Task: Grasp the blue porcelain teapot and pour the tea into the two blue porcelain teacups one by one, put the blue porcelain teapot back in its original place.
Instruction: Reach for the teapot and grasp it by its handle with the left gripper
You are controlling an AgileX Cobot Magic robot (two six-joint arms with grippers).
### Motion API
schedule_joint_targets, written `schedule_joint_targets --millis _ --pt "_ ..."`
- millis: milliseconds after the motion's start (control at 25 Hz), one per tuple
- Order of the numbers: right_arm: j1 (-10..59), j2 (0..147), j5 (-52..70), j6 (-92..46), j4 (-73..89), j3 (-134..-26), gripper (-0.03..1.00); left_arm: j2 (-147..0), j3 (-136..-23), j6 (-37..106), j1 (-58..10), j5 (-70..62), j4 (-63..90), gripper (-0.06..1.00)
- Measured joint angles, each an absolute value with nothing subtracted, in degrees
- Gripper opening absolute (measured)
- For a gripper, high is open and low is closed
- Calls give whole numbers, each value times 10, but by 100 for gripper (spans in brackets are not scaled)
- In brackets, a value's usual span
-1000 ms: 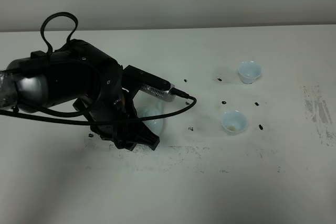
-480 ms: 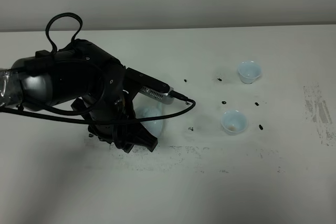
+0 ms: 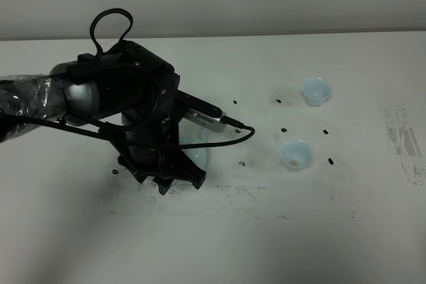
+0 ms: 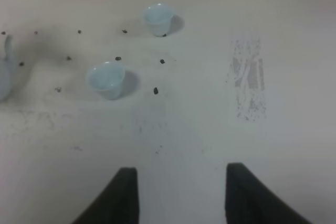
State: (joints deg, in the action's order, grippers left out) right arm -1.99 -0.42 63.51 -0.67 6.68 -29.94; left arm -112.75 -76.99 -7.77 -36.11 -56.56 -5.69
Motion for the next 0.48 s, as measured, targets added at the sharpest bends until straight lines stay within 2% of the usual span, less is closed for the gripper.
schedule_joint_targets --millis 480 --pt "-20 -4 635 -7 67 -299 41 -1151 -779 -78 -361 -545 -58 41"
